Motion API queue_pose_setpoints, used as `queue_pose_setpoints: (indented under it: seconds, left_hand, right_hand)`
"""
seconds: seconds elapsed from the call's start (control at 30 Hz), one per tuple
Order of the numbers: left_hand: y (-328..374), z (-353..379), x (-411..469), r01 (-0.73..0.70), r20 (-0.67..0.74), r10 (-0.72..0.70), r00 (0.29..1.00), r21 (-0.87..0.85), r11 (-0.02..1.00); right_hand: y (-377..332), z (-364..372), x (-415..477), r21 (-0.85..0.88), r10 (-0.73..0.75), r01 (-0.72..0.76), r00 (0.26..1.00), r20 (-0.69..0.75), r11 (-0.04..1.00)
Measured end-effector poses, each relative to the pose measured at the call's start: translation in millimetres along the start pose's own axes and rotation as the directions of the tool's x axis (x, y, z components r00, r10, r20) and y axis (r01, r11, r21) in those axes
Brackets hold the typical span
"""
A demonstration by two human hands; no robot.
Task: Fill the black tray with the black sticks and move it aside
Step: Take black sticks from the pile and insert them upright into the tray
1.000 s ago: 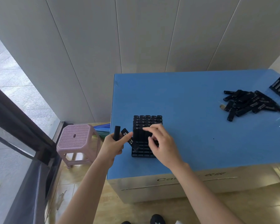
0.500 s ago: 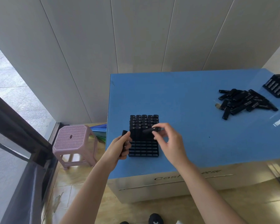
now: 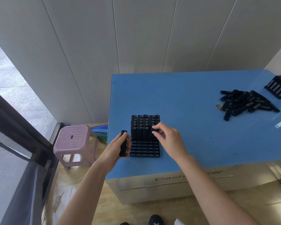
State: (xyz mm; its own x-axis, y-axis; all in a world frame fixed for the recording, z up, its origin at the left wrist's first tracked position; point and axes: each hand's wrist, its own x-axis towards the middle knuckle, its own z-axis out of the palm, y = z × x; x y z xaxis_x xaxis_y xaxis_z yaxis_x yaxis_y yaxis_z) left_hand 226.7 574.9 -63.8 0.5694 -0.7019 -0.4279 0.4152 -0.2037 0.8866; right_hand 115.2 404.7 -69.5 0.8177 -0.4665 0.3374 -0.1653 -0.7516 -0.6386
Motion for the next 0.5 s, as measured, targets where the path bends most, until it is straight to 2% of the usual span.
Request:
queue_pose_setpoints:
  seconds: [0.13, 0.23, 0.43, 0.5]
  left_hand:
    - [1, -2, 2, -0.005, -0.064, 0.011, 0.998, 0.096, 0.995]
    - [5, -1, 3, -0.01, -0.085, 0.017, 0.996, 0.088, 0.996]
    - [9, 3, -1, -0.117, -0.048, 0.117, 0.992, 0.009, 0.993]
    - [10, 3, -2, -0.146, -0.021, 0.146, 0.989, 0.002, 0.989]
  right_hand:
    - [-1, -7, 12, -0.033, -0.004, 0.007, 0.997, 0.071, 0.999]
    - [0, -9, 17, -0.035, -0.004, 0.008, 0.992, 0.123, 0.999]
    - [-8, -3, 5, -0.122, -0.01, 0.009, 1.0, -0.003, 0.993]
    - [-14, -2, -4, -0.045, 0.014, -0.013, 1.0, 0.018, 0.999]
